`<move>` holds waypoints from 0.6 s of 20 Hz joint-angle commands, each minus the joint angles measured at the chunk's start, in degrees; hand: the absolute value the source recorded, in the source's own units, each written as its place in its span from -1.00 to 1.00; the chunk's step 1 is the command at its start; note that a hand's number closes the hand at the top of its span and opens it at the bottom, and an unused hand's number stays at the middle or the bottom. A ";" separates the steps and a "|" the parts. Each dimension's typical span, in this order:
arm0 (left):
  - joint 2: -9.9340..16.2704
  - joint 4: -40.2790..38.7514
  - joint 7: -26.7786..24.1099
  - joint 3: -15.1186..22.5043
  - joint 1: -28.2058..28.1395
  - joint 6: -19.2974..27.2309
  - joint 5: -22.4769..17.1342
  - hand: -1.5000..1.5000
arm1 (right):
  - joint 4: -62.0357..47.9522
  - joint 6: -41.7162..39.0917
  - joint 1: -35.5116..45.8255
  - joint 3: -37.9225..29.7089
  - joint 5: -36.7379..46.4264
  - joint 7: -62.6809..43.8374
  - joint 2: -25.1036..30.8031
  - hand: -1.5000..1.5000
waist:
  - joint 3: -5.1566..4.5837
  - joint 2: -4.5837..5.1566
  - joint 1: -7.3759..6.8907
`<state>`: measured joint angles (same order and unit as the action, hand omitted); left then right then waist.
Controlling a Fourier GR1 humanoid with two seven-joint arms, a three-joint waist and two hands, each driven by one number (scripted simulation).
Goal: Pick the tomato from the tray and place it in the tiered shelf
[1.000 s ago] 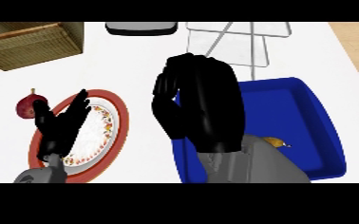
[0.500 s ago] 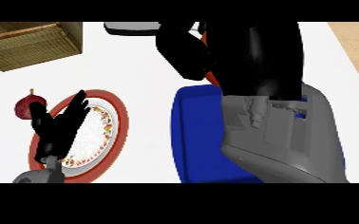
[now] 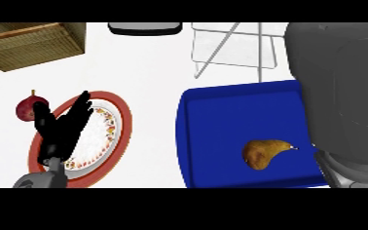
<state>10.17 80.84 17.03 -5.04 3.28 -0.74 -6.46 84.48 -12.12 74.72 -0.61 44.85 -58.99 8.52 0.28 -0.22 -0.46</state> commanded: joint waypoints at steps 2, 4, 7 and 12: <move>-1.82 -4.51 -1.61 0.76 -0.85 0.78 1.39 0.00 | -7.46 -2.78 4.09 -4.18 -2.06 0.58 3.16 1.00 | -0.34 0.30 0.13; -1.24 -4.63 -1.25 0.49 0.13 0.21 1.17 0.00 | -12.67 0.16 2.25 -4.63 -2.06 6.54 3.85 1.00 | -0.33 0.51 -0.13; -0.83 -3.43 0.37 0.43 0.56 0.76 1.58 0.00 | -14.83 -4.26 4.27 -5.48 -4.58 7.59 5.31 1.00 | -0.32 0.36 0.01; -0.04 -3.61 1.48 -0.63 0.77 -0.53 0.18 0.00 | -24.35 -2.69 5.65 -5.88 -3.14 15.30 8.84 1.00 | -0.33 0.54 -0.42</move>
<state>10.38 80.14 16.53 -5.64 3.73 -1.47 -6.39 66.03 -14.82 78.91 -5.65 41.80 -47.91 15.36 0.34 -0.02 -0.86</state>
